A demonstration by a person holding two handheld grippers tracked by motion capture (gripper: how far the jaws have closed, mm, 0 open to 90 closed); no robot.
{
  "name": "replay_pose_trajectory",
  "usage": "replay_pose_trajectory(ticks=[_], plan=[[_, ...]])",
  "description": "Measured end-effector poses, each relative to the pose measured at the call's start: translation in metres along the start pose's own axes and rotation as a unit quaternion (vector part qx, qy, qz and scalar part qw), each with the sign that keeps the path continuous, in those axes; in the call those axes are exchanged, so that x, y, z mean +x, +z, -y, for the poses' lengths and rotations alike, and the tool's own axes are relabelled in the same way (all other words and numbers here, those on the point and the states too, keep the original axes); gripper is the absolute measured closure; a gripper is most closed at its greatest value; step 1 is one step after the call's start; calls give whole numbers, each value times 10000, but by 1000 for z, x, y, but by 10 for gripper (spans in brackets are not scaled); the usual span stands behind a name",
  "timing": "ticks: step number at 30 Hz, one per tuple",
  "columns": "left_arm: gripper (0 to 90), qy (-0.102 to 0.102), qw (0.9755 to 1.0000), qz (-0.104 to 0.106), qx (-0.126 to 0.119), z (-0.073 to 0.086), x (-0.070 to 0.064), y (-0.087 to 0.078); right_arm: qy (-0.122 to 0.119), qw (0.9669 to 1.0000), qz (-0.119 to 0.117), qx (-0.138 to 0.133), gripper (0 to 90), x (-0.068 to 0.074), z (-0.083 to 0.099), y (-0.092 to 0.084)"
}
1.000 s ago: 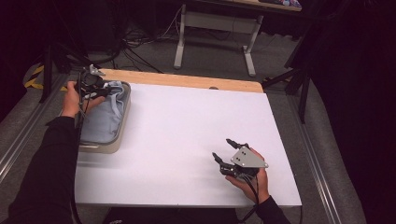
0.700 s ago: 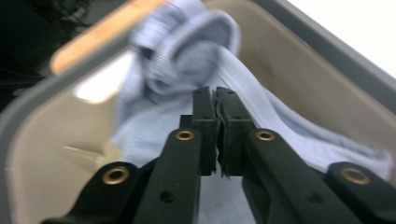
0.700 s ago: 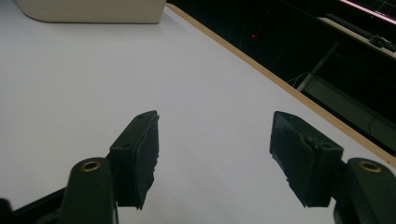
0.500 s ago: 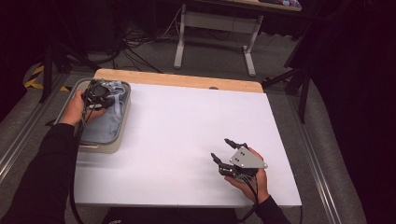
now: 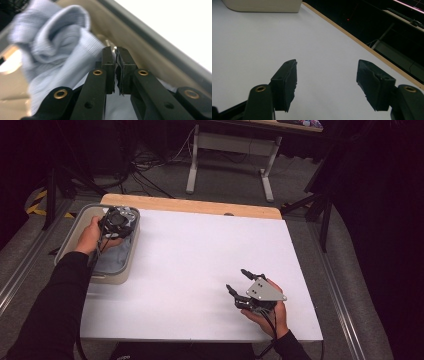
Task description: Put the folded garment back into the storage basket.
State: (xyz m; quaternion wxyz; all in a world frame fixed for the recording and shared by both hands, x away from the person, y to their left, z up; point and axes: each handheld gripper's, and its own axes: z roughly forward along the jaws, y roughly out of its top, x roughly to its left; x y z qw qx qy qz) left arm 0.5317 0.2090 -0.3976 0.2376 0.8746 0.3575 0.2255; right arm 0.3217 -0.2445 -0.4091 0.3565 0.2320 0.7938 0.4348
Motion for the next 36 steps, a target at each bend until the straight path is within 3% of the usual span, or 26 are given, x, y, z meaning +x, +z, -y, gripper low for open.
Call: replay_pose_trajectory(ticks=[3, 8, 11, 13, 15, 18, 22, 31, 33, 36], plan=[[847, -235, 9993, -98, -275, 8, 11, -14, 3, 10000, 13, -8, 334, 0, 0, 0], [855, -519, 9973, -301, -426, 19, 22, -27, -29, 10000, 9, 4, 334, 1, -1, 1], [889, -551, 9967, -590, -4, 29, 25, -28, -29, 10000, -3, 21, 334, 2, -1, 2], [894, -567, 9967, -584, 42, 31, 26, -28, -31, 10000, -7, 26, 334, 2, -1, 2], [895, -559, 9964, -572, 288, 38, 25, -23, -55, 10000, -9, 41, 334, 3, -1, 3], [895, -589, 9962, -442, 462, 43, 24, -17, -55, 10000, -17, 47, 334, 3, -1, 4], [895, -557, 9951, -426, 696, 46, 22, -9, -77, 9999, -32, 56, 334, 3, -2, 4], [895, -561, 9930, -535, 894, 48, 18, 0, -84, 9999, -25, 69, 333, 3, -1, 4], [895, -608, 9933, -513, 840, 48, 19, -2, -89, 9999, -23, 61, 333, 3, -1, 4], [894, -615, 9955, -494, 528, 48, 19, -8, -81, 10000, -19, 52, 333, 3, -1, 3]])
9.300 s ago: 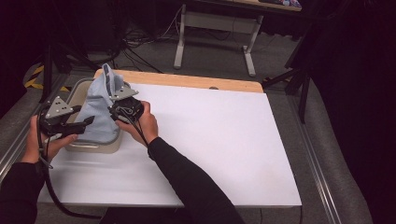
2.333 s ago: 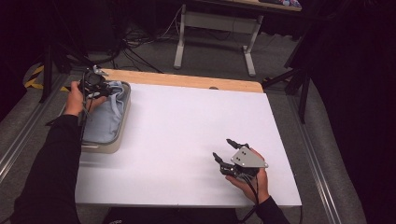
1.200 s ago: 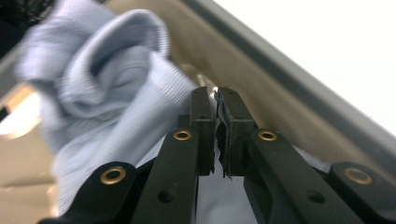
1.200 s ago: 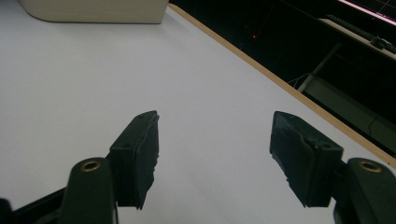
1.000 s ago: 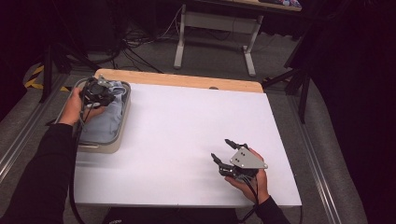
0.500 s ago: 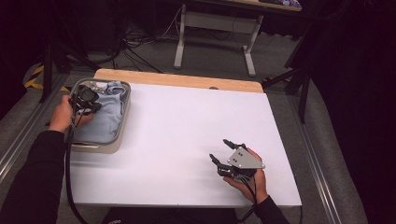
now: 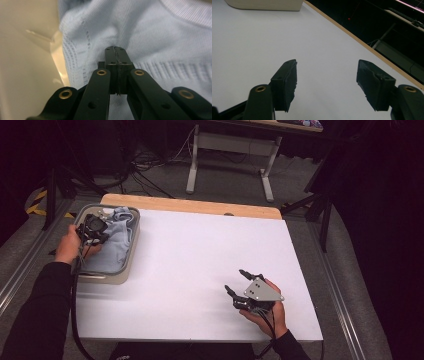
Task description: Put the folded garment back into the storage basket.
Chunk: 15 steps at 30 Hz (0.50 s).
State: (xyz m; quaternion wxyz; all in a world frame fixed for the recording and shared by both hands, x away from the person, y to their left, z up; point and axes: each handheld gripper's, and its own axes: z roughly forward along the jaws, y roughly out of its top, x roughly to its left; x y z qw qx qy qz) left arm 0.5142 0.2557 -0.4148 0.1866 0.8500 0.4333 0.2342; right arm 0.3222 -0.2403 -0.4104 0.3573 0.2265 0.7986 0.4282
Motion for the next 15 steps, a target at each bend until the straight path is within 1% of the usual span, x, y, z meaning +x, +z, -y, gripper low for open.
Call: replay_pose_trajectory(ticks=[4, 6, 7, 8, 9, 11, 14, 15], plan=[[893, 0, 9997, -52, -230, 1, -1, -8, 10, 10000, 14, -14, 333, -1, 0, 0], [892, 22, 9995, -16, -314, 2, -1, -11, 19, 10000, 10, -16, 333, -1, 0, 0], [892, 62, 9992, -63, -382, 2, -1, -14, 11, 10000, 10, -13, 333, -1, 0, 0], [892, 41, 9990, -61, -434, 2, -2, -16, -6, 10000, 14, -16, 333, -1, 0, 0], [892, 1, 9982, -32, -593, 3, -2, -20, -5, 10000, 18, -26, 333, -1, 0, -1], [889, 20, 9976, -52, -684, 3, -2, -24, 6, 10000, 25, -53, 333, -1, -1, -2], [884, 128, 9978, 38, -646, 5, -4, -26, 6, 10000, 22, -58, 334, -1, -1, -2], [885, 147, 9982, 46, -577, 5, -5, -25, 1, 10000, 22, -55, 333, -1, -1, -2]])
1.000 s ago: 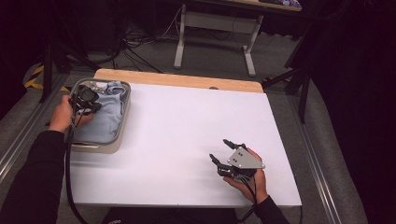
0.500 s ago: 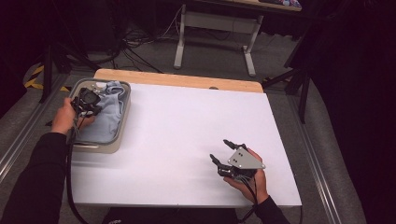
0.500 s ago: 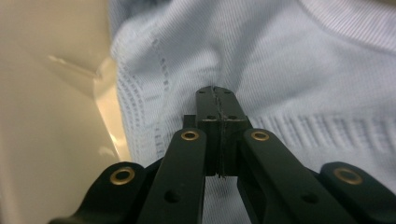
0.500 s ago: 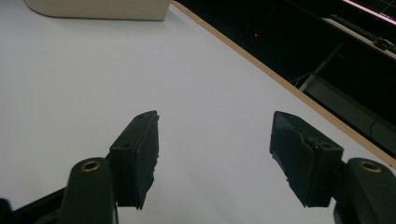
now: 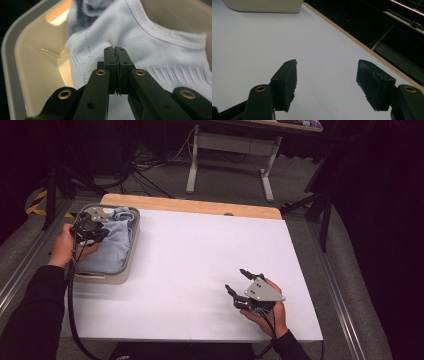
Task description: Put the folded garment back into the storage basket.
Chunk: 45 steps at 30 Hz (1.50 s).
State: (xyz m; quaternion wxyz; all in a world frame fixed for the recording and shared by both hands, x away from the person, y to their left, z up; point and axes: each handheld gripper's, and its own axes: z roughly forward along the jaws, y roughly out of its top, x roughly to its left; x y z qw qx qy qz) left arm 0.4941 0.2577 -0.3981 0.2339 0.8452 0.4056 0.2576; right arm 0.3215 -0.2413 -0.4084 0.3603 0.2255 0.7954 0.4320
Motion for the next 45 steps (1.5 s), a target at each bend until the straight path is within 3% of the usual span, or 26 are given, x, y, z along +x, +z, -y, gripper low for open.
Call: replay_pose_trajectory(ticks=[3, 5, 7, 11, 14, 24, 27, 30, 32, 41, 45], plan=[[886, 29, 9996, 134, 237, 1, 0, 5, -12, 10000, -10, 8, 333, 0, 0, 0], [886, 187, 9983, 171, 518, -1, -3, 13, -11, 10000, -13, 16, 333, 1, 0, 0], [884, 259, 9975, 143, 635, -1, -6, 17, -15, 10000, -8, 9, 333, 0, 0, 0], [880, 162, 9972, 180, 712, -1, -4, 22, 6, 10000, -3, 17, 333, 0, 0, 0], [881, 260, 9961, 164, 822, -2, -7, 25, -4, 10000, -9, 17, 333, 0, 0, 0], [882, 262, 9962, 144, 819, -2, -7, 26, -6, 10000, -10, 13, 333, 0, 0, 0], [877, 283, 9975, 108, 639, -3, -8, 21, 0, 10000, -3, 7, 333, 0, 0, 0], [871, 108, 9996, 33, 251, -3, -5, 12, 27, 10000, 3, 4, 333, -1, 0, 0], [869, 87, 9999, -1, 150, -3, -4, 10, 44, 10000, 1, -2, 333, -1, 0, 0], [843, -6, 9989, -90, -451, -5, -6, -7, 76, 10000, 3, -34, 331, -1, -1, -1], [831, 10, 9981, -130, -603, -7, -9, -13, 96, 9999, 1, -41, 329, -1, -1, -1]])
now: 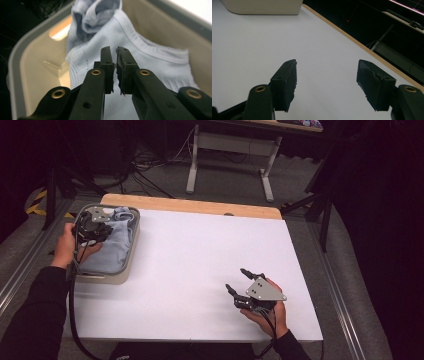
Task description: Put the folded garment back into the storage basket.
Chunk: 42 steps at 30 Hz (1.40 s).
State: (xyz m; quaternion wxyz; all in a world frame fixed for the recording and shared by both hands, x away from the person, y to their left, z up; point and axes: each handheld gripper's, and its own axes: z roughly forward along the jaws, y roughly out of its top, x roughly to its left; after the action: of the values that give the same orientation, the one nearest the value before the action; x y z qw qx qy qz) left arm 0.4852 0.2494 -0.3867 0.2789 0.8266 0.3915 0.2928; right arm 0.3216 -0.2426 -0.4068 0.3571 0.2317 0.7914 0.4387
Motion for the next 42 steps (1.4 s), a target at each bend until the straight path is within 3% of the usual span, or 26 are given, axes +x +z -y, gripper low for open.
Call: replay_pose_trajectory(ticks=[8, 15, 21, 30, 42], plan=[[785, 1, 9989, -30, -475, -5, -9, -13, 9, 10000, 19, -5, 325, 0, 0, 0], [675, 26, 9979, -44, -650, -4, -15, -17, 15, 10000, 30, -13, 318, 0, 0, 0], [575, -40, 9948, 16, -1022, -1, -21, -25, 36, 10000, 52, -24, 305, 0, 0, 1], [459, -2, 9925, 111, -1215, 2, -28, -30, 46, 9999, 97, -52, 292, 0, 0, 1], [330, 60, 9878, -8, -1558, 4, -46, -35, 68, 9999, 103, -40, 271, 0, 1, 2]])
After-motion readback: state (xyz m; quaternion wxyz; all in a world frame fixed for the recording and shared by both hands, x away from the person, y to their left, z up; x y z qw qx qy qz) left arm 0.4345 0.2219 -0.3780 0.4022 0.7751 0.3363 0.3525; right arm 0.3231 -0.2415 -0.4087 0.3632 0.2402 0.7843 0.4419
